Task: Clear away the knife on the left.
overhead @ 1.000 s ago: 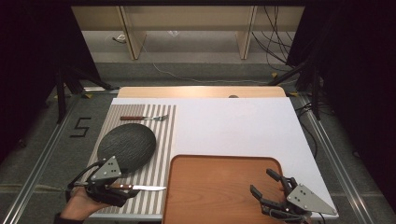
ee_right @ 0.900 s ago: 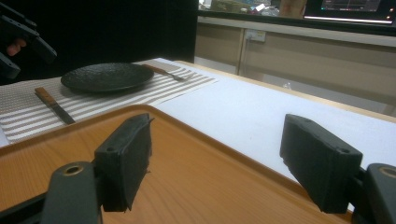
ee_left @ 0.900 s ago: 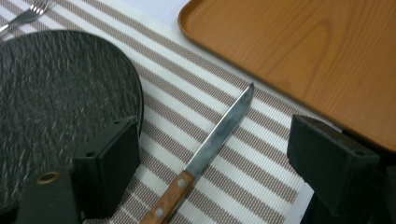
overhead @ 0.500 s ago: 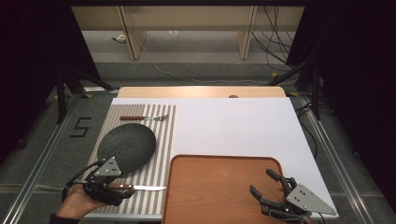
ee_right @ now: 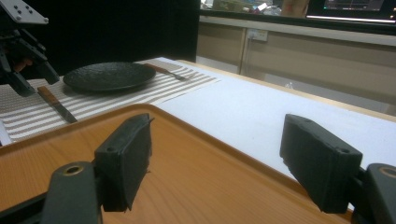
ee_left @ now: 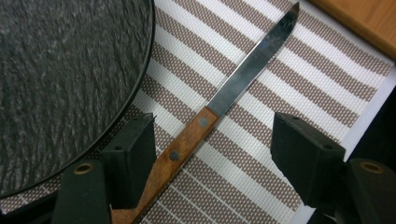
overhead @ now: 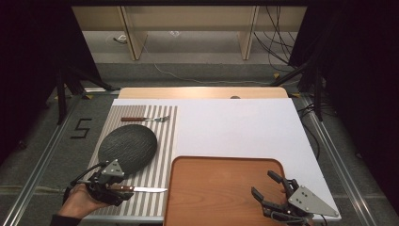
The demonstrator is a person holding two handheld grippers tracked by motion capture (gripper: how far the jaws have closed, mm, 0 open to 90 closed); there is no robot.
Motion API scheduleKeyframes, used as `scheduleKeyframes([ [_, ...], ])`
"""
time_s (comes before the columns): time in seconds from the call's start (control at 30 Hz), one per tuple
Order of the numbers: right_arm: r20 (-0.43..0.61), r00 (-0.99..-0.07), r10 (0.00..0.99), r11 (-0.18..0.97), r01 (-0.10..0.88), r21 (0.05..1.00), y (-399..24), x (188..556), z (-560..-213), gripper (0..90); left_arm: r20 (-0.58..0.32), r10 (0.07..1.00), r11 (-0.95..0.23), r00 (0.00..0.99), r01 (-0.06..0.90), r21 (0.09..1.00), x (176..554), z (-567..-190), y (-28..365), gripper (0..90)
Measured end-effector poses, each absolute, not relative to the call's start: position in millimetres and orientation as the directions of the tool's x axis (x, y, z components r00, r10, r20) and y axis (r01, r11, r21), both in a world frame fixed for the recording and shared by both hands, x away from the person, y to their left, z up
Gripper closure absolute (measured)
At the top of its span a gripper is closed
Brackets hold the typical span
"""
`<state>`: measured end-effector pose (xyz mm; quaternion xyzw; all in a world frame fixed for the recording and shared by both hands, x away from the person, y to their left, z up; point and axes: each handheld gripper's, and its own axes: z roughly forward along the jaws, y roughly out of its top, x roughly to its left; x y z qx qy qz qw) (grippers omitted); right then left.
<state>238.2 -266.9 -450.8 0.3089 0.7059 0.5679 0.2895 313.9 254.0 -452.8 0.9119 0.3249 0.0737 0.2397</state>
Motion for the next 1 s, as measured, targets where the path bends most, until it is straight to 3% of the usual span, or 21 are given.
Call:
scheduleKeyframes([
  [0.4, -0.054, -0.643, 0.764, 0.163, 0.112, 0.980, -266.9, 238.5, -451.3, 26.1, -0.010, 0.617, -0.701, 0.787, 0.556, 0.447, 320.6, -461.8, 253.8, 44.0],
  [1.0, -0.057, -0.643, 0.764, 0.168, 0.112, 0.979, -266.7, 238.6, -451.8, 26.3, 0.015, 0.617, -0.728, 0.787, 0.563, 0.390, 327.2, -470.1, 252.8, 52.2],
])
